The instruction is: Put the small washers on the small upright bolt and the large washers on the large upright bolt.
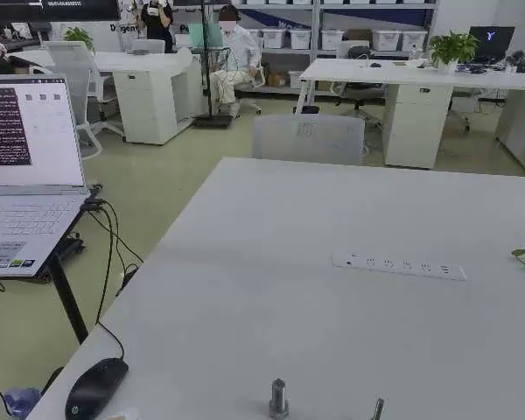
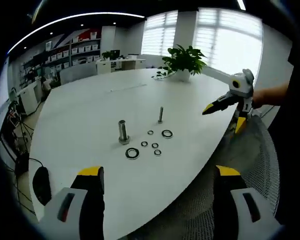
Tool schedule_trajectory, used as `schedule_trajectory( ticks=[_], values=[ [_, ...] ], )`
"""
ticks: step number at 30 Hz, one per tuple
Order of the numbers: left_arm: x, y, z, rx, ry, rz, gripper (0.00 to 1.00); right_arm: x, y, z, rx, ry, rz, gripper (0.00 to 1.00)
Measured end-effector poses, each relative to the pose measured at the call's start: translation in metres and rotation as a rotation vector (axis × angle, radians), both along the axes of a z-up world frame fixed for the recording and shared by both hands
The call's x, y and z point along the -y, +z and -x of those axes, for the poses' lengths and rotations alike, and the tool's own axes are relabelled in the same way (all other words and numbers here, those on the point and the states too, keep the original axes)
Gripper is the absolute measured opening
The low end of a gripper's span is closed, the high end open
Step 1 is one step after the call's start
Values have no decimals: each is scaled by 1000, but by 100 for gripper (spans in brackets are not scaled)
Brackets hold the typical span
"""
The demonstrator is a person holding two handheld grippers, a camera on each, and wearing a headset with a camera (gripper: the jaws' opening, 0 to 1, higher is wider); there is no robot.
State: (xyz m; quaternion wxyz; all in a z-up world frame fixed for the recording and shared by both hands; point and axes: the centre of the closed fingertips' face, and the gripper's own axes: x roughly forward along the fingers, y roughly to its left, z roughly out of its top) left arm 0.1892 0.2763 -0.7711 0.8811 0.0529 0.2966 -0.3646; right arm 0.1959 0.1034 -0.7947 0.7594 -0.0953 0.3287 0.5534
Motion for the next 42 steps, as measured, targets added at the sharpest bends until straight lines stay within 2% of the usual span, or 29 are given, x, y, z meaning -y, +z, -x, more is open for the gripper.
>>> schedule_trajectory(
  ticks=[3, 5, 7, 10, 17, 20, 22, 26, 30, 32, 34, 38, 41, 42],
  values=[
    [0, -3, 2, -8, -22, -13, 88, -4, -1, -5, 16, 0, 18, 84],
    [0, -5, 1, -7, -27, -17, 89, -5, -3, -7, 16, -4, 33, 83],
    [0, -8, 0, -21, -37, -13, 88, -4, -7, -10, 10, -13, 51, 81],
    [1, -10, 2, -29, -58, -32, 88, -4, -9, -12, 10, -15, 62, 80],
    [0, -8, 0, -17, -69, -24, 88, -7, -16, -22, 12, -22, 92, 77],
    [-1, -8, 0, -21, -71, -24, 88, -7, -18, -27, 14, -18, 114, 76],
    [-3, -9, 0, -26, -75, -25, 87, -6, -20, -31, -4, -22, 128, 75],
    [-3, -9, 2, -29, -99, -35, 87, -8, -19, -38, 11, -13, 145, 73],
    [-3, -12, 0, -41, -106, -39, 86, -10, -20, -45, 15, 0, 164, 70],
    [-2, -12, -1, -38, -111, -35, 85, -8, -24, -48, 10, 20, 197, 63],
    [0, -12, -2, -39, -122, -37, 85, -7, -28, -50, 4, 34, 217, 61],
    [0, -12, -3, -36, -137, -52, 85, -7, -31, -56, 24, 72, 256, 59],
    [2, -10, -5, -37, -138, -29, 84, -8, -33, -61, 47, 100, 285, 58],
    [2, -11, -5, -37, -141, -33, 84, -9, -34, -63, 51, 107, 291, 57]
  ],
)
